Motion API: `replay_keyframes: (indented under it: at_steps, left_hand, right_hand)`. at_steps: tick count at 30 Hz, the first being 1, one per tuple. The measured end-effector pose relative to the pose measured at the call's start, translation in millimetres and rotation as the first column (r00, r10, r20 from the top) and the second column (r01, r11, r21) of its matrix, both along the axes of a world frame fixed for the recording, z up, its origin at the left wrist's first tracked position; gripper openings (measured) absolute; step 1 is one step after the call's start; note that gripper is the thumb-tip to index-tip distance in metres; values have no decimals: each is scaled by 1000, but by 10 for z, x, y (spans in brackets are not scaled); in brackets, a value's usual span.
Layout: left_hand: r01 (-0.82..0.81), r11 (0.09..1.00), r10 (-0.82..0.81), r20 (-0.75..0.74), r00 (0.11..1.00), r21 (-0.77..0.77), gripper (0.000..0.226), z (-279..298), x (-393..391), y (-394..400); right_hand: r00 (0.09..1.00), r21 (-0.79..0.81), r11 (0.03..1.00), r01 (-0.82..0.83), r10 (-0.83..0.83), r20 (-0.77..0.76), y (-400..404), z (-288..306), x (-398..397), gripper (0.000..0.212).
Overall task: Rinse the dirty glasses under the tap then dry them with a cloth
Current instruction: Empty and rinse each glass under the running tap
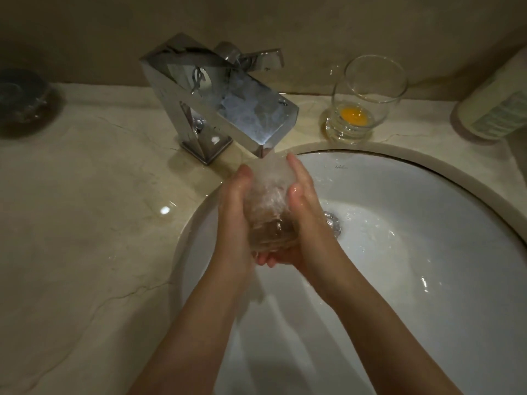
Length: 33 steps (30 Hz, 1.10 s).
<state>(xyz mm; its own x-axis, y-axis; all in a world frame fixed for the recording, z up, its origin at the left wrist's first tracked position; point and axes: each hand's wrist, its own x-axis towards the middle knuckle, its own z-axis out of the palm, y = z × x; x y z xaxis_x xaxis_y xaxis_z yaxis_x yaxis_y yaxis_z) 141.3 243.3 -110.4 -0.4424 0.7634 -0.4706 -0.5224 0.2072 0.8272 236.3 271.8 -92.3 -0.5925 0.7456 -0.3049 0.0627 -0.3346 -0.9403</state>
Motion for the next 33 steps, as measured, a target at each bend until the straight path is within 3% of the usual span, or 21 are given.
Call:
replay_keyframes:
  at_steps: [1,3,5,7,11,13,15,17,18,20,22,24,25,26,28,30,32,33]
  left_hand:
    - [-14,1000,14,25,1000,3,76,-3,-1,6]
    - [-51,999,53,-94,994,17,70,22,16,27]
    - [-94,994,107,-265,958,62,36,43,48,57]
    - [-91,991,122,-388,914,99,23,87,96,63]
    - [-31,994,82,-532,843,104,25,79,118,46]
    - [-28,996,68,-485,872,90,24,84,101,62]
    - [-28,999,39,-269,962,44,27,70,74,78]
    - [-23,1000,23,13,1000,-8,50,34,58,56]
    - [-11,1000,12,72,997,-12,62,34,52,46]
    - [-29,999,29,29,999,17,74,35,50,37]
    - [-59,996,72,-196,978,71,51,43,71,38]
    - [-62,996,82,-457,886,58,37,55,89,41]
    - [-49,998,67,-486,871,49,39,38,93,38]
    - [-25,998,46,-430,902,55,44,36,92,23]
    - [9,998,2,-167,986,64,70,24,67,8]
    - [20,998,-20,-12,1000,55,87,10,43,-14]
    - [-55,997,62,-124,990,57,61,7,67,-5]
    - [-90,994,103,-261,960,61,47,1,82,3]
  right_hand:
    - [999,-43,999,18,-20,-36,11,-5,-7,38]
    - [998,46,998,34,-36,41,31,-53,1,43]
    - [974,149,989,22,-55,220,61,-109,43,71]
    - [954,205,978,31,-90,286,57,-105,65,84]
    - [949,420,908,18,-148,278,-38,-126,61,54]
    - [962,399,916,34,-138,235,-26,-123,66,46]
    - [982,223,974,46,-85,169,18,-98,48,47]
    - [998,-62,998,10,-6,63,74,-93,37,77]
    - [999,-120,992,-23,28,36,84,-88,37,87]
    - [997,-15,1000,-20,21,79,55,-70,39,72]
    - [986,220,975,-33,-5,168,-2,-32,73,43]
    - [977,341,937,-71,-4,215,-34,-37,102,40]
    - [979,341,938,-65,-7,206,-38,-45,103,42]
    - [983,308,950,-56,-1,181,-35,-42,91,43]
    - [996,130,991,-29,18,83,-12,-41,64,41]
    - [1000,-19,1000,-14,14,-4,22,-17,57,36]
    - [998,50,999,-5,2,56,45,-21,54,38]
    - [992,130,991,-16,0,123,33,-23,60,39]
